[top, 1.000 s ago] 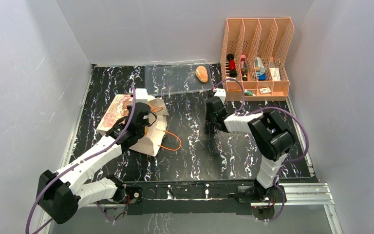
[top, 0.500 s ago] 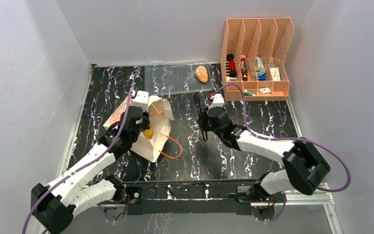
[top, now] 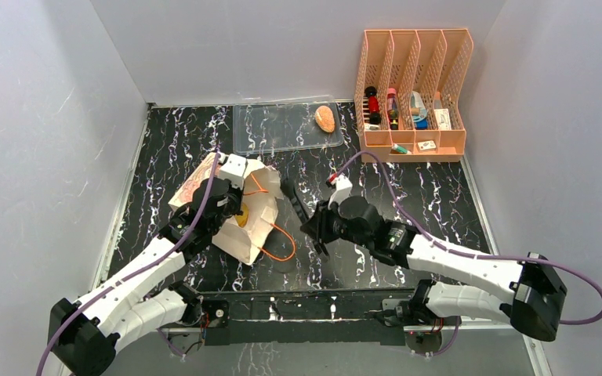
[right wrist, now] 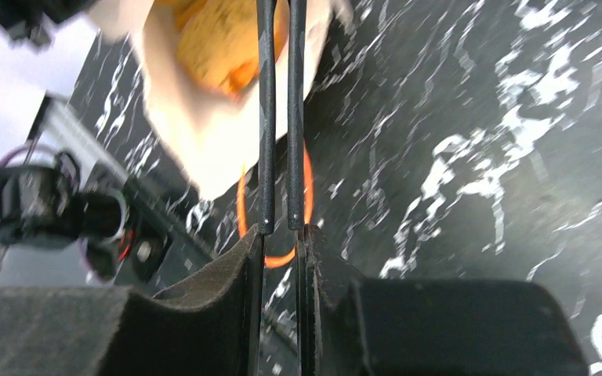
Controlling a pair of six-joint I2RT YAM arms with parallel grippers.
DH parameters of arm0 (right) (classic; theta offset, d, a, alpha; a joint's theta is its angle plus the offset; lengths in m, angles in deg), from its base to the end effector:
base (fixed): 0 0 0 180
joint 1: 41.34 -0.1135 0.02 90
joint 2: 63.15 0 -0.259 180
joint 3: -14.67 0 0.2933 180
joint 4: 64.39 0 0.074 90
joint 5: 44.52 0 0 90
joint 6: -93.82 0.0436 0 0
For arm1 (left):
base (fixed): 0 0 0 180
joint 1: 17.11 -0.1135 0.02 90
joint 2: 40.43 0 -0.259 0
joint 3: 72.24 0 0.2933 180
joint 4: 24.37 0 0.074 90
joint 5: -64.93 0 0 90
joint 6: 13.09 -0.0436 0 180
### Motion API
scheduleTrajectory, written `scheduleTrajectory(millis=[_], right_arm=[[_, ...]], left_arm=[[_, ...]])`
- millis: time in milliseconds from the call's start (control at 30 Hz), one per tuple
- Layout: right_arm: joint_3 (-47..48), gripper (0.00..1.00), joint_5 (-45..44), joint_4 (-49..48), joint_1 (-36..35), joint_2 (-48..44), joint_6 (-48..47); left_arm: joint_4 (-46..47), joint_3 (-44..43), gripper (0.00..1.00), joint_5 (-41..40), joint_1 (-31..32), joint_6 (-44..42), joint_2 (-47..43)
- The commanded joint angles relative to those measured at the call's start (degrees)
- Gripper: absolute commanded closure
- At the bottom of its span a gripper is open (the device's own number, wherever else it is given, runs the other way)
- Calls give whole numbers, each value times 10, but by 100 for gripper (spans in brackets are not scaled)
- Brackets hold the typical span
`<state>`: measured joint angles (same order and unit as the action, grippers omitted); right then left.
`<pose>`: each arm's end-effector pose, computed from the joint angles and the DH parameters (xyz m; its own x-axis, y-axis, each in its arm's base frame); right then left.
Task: Take the fake bread out of the paper bag
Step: Take out the fake bread from the paper bag.
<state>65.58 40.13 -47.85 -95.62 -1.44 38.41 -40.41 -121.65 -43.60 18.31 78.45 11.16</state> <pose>0.1724 0.2328 0.2327 -0.6522 0.0612 -0.7556 -0.4734 0.7456 0.4690 0.2213 -0.1404 0.2692 -0.2629 0.1557 -0.9522 0.2966 0.9522 0.0738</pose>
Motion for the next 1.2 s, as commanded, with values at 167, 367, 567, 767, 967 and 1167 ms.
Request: scheduleTrajectory(millis=[167,367,567,767,967,1167], right_arm=[[-43,85,91,-31,-74,-17,85],[-6,80,163,-85,-74,83,108],[76,76,244,-125,-73,190,200],[96,71,230,-79,-66,191,229],[105,71,222,4,-31,139,203],[138,71,223,76,-21,130,180]], left_arm=[[53,1,100,28,-1,-13,-4],[65,4,100,67,-1,-15,-10],[63,5,100,83,-1,-15,-20],[55,1,100,59,0,-29,-22],[59,12,100,43,0,-40,-37],[65,20,100,39,0,-38,-44]])
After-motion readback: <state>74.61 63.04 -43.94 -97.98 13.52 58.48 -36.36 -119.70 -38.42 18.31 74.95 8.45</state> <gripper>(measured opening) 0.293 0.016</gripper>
